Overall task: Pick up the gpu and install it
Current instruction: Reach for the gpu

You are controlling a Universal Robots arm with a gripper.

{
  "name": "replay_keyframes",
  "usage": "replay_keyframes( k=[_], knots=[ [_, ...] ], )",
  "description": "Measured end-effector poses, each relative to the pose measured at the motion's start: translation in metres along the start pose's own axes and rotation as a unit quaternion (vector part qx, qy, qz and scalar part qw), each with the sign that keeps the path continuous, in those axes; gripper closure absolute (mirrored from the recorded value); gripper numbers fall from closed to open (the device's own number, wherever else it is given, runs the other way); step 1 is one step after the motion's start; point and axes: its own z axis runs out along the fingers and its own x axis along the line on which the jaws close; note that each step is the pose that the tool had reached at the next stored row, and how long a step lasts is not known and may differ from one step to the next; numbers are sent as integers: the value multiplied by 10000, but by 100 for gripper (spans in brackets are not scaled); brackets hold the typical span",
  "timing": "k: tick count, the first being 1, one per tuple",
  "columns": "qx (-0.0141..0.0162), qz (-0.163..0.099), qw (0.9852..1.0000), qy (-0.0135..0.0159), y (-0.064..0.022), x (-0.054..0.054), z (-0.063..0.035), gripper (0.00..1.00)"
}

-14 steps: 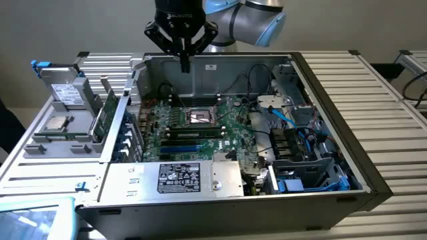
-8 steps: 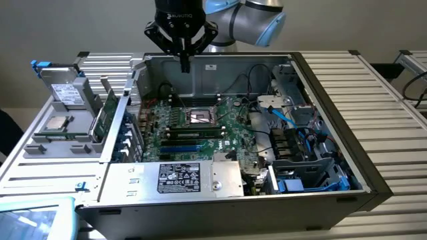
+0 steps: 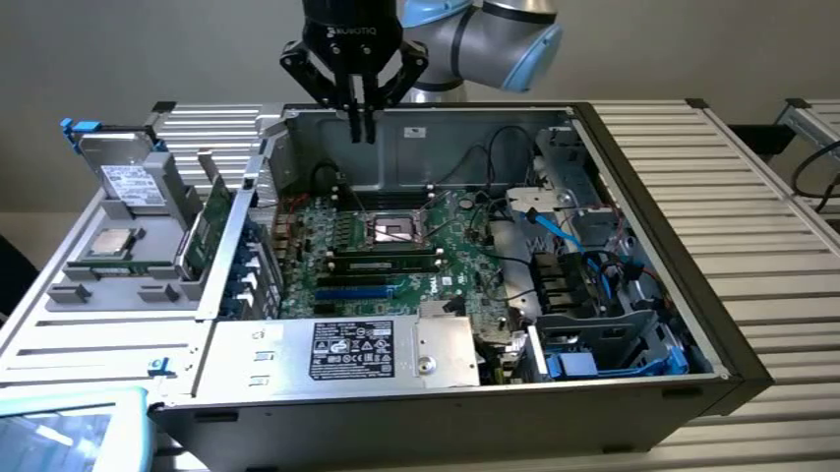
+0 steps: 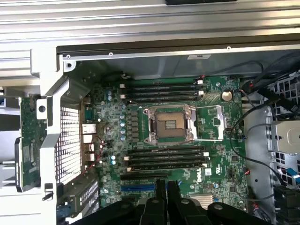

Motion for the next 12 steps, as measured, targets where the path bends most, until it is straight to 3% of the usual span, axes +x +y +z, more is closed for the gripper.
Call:
replay_keyframes(
  k=[4, 5, 12],
  knots=[
    [0, -1, 10000, 0, 3, 169, -2, 73],
    [0, -1, 10000, 0, 6, 213, -3, 66],
    [0, -1, 10000, 0, 32, 527, -4, 66]
  ],
)
